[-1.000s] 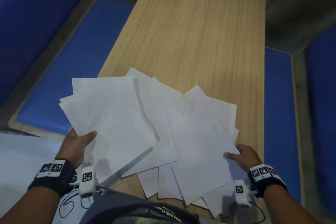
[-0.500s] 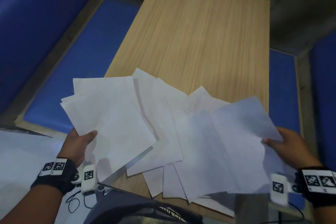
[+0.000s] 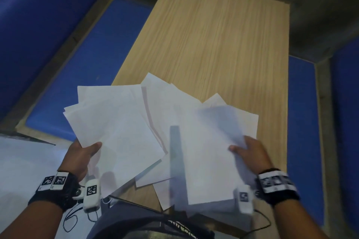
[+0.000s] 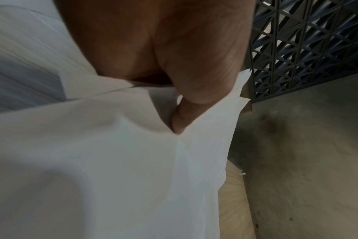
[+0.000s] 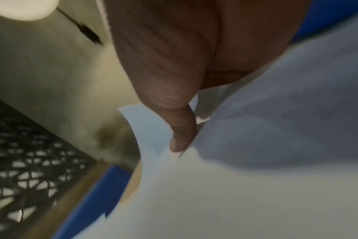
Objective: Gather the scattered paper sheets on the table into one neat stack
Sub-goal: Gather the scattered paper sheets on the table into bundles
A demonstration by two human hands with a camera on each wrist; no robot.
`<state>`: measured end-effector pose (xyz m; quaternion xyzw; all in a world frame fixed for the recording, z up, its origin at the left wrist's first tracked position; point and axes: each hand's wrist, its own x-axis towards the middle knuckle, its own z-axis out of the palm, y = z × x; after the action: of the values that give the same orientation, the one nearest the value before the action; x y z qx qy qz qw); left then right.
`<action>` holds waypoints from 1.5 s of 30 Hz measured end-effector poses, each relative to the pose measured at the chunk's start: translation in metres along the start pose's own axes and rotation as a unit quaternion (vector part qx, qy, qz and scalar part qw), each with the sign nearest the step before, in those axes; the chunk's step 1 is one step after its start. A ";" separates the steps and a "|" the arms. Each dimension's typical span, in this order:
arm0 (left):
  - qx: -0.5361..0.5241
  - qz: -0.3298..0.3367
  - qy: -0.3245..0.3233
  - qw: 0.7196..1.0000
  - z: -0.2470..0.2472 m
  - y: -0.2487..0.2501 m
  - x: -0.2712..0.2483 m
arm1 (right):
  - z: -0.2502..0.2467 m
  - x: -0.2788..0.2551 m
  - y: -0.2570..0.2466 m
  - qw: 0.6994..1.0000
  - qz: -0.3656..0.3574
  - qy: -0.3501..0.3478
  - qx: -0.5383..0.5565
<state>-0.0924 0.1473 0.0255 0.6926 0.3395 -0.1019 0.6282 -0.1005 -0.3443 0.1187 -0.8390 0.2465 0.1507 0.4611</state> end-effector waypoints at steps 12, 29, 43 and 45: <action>-0.022 -0.016 0.019 0.999 -0.002 -0.001 0.001 | 0.105 0.030 0.045 0.940 0.231 0.042 -0.248; -0.028 -0.007 0.040 0.999 -0.021 0.002 0.015 | -0.043 -0.015 -0.038 0.993 -0.016 0.113 -0.009; 0.022 0.023 0.109 0.994 -0.074 0.015 0.019 | 0.154 0.057 -0.036 0.995 0.037 -0.034 -0.089; 0.016 0.022 0.105 0.994 -0.081 0.014 0.020 | 0.167 0.061 -0.029 0.983 0.080 -0.024 -0.161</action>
<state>-0.0926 0.2305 0.0409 0.7168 0.3869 -0.0202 0.5797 -0.0385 -0.2059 0.0210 -0.8760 0.2741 0.2450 0.3122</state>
